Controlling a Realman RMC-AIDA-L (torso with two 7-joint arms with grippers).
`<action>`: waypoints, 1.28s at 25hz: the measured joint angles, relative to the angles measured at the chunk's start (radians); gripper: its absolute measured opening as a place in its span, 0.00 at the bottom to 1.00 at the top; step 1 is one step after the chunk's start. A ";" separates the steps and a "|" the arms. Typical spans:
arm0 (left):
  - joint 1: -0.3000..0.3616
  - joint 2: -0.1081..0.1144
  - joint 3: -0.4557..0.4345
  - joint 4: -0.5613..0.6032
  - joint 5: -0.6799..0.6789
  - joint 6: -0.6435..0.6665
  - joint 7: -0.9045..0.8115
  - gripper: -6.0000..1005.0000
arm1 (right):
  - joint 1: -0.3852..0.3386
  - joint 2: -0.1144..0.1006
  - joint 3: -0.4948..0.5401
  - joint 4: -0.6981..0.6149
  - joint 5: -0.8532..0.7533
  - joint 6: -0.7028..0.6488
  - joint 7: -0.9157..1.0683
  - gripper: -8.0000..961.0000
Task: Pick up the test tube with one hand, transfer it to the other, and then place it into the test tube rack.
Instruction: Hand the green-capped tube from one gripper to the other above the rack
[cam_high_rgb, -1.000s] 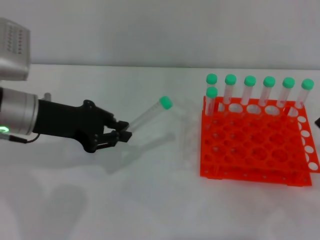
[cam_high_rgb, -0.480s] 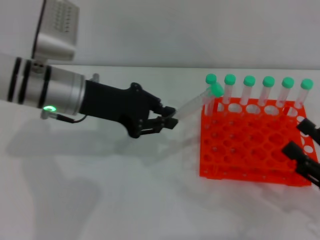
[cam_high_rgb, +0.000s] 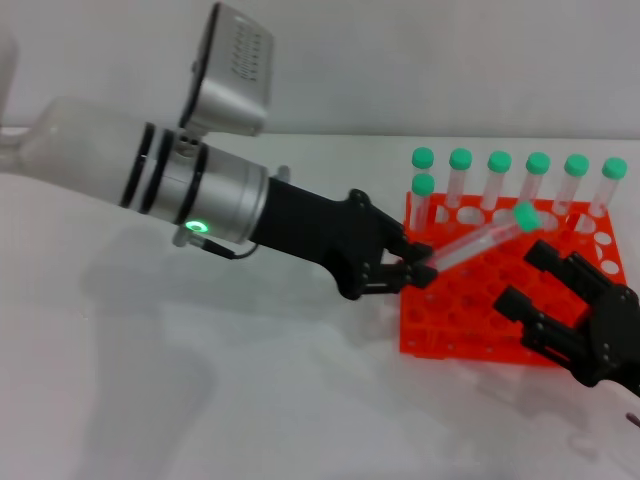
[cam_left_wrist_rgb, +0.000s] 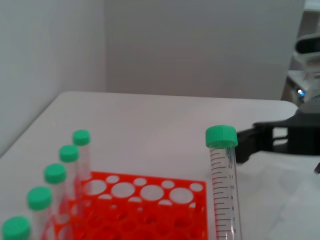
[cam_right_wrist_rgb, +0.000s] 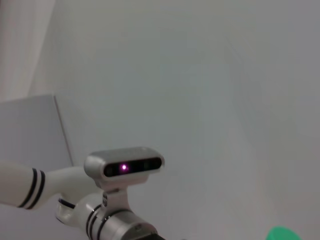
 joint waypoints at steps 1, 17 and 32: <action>-0.004 0.000 0.000 0.020 0.002 -0.010 0.001 0.20 | 0.000 0.000 -0.001 -0.007 0.000 0.012 0.000 0.87; -0.014 0.000 0.000 0.105 0.017 -0.040 0.006 0.21 | 0.002 0.001 0.009 -0.015 0.012 0.066 -0.006 0.87; -0.013 -0.002 0.000 0.147 0.038 -0.096 -0.004 0.21 | 0.002 0.001 0.022 -0.021 0.014 0.113 -0.016 0.42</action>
